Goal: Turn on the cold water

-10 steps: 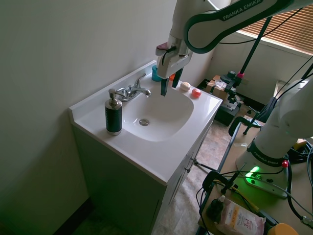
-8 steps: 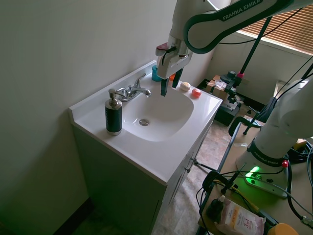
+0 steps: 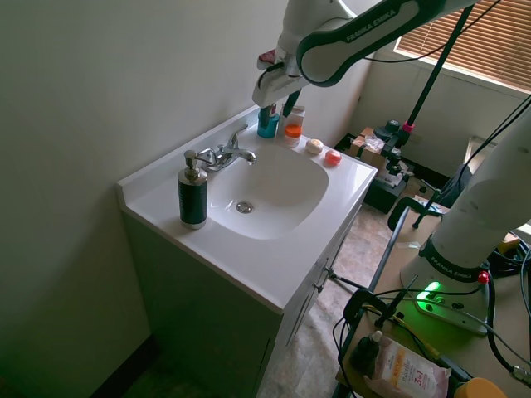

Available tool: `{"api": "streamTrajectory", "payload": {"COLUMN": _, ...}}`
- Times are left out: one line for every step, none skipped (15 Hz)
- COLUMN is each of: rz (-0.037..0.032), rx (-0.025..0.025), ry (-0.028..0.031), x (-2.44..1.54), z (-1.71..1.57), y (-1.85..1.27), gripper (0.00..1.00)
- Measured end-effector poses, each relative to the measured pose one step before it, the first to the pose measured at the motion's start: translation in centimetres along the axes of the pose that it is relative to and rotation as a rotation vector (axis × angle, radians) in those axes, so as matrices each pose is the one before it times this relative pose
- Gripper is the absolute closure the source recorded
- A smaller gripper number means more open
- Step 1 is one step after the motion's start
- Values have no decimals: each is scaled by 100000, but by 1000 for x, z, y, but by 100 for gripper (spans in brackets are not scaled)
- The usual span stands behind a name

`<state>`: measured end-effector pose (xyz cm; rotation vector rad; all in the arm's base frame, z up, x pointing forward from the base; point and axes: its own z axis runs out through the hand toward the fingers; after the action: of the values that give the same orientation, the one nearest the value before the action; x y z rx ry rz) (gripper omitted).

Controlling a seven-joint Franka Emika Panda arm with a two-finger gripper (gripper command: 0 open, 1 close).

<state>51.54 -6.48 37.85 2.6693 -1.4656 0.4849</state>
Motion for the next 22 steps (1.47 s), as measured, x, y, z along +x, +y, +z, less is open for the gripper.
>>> {"api": "streamTrajectory", "payload": {"rz": 1249, "rx": 223, "ry": 3963, "x": 728, "z": 1045, "y": -1201, "gripper": 0}}
{"api": "streamTrajectory", "payload": {"rz": 1182, "rx": -95, "ry": 3861, "x": 643, "z": 976, "y": -955, "gripper": 0}}
{"api": "streamTrajectory", "payload": {"rz": 1007, "rx": -113, "ry": 3278, "x": 562, "z": 942, "y": -720, "gripper": 0}}
{"api": "streamTrajectory", "payload": {"rz": 1087, "rx": -229, "ry": 2626, "x": 504, "z": 890, "y": -518, "gripper": 0}}
{"api": "streamTrajectory", "payload": {"rz": 950, "rx": -248, "ry": 1883, "x": 460, "z": 823, "y": -555, "gripper": 0}}
{"api": "streamTrajectory", "payload": {"rz": 573, "rx": -21, "ry": 1271, "x": 244, "z": 717, "y": -600, "gripper": 0}}
{"api": "streamTrajectory", "payload": {"rz": 250, "rx": -345, "ry": 602, "x": 109, "z": 747, "y": -531, "gripper": 0}}
{"api": "streamTrajectory", "payload": {"rz": -59, "rx": -150, "ry": 174, "x": -26, "z": 764, "y": -533, "gripper": 0}}
{"api": "streamTrajectory", "payload": {"rz": -156, "rx": -47, "ry": 208, "x": -56, "z": 718, "y": -460, "gripper": 0}}
{"api": "streamTrajectory", "payload": {"rz": -337, "rx": -209, "ry": 172, "x": -110, "z": 645, "y": -389, "gripper": 0}}
{"api": "streamTrajectory", "payload": {"rz": -286, "rx": -409, "ry": 32, "x": -115, "z": 585, "y": -221, "gripper": 0}}
{"api": "streamTrajectory", "payload": {"rz": -52, "rx": -456, "ry": 161, "x": 37, "z": 470, "y": -114, "gripper": 0}}
{"api": "streamTrajectory", "payload": {"rz": 271, "rx": -560, "ry": 138, "x": 136, "z": 397, "y": 61, "gripper": 0}}
{"api": "streamTrajectory", "payload": {"rz": 318, "rx": -619, "ry": -23, "x": 103, "z": 355, "y": 218, "gripper": 0}}
{"api": "streamTrajectory", "payload": {"rz": 530, "rx": -510, "ry": -242, "x": 80, "z": 236, "y": 201, "gripper": 0}}
{"api": "streamTrajectory", "payload": {"rz": 652, "rx": -458, "ry": -801, "x": -36, "z": 212, "y": 214, "gripper": 0}}
{"api": "streamTrajectory", "payload": {"rz": 337, "rx": -650, "ry": -1403, "x": -213, "z": 271, "y": 339, "gripper": 0}}
{"api": "streamTrajectory", "payload": {"rz": 392, "rx": -327, "ry": -1169, "x": -170, "z": 198, "y": 394, "gripper": 0}}
{"api": "streamTrajectory", "payload": {"rz": 355, "rx": -168, "ry": -1190, "x": -94, "z": -25, "y": 417, "gripper": 0}}
{"api": "streamTrajectory", "payload": {"rz": 198, "rx": -141, "ry": -1102, "x": -217, "z": -197, "y": 551, "gripper": 0}}
{"api": "streamTrajectory", "payload": {"rz": -37, "rx": -14, "ry": -1360, "x": -335, "z": -399, "y": 558, "gripper": 0}}
{"api": "streamTrajectory", "payload": {"rz": -521, "rx": 186, "ry": -1850, "x": -442, "z": -584, "y": 599, "gripper": 0}}
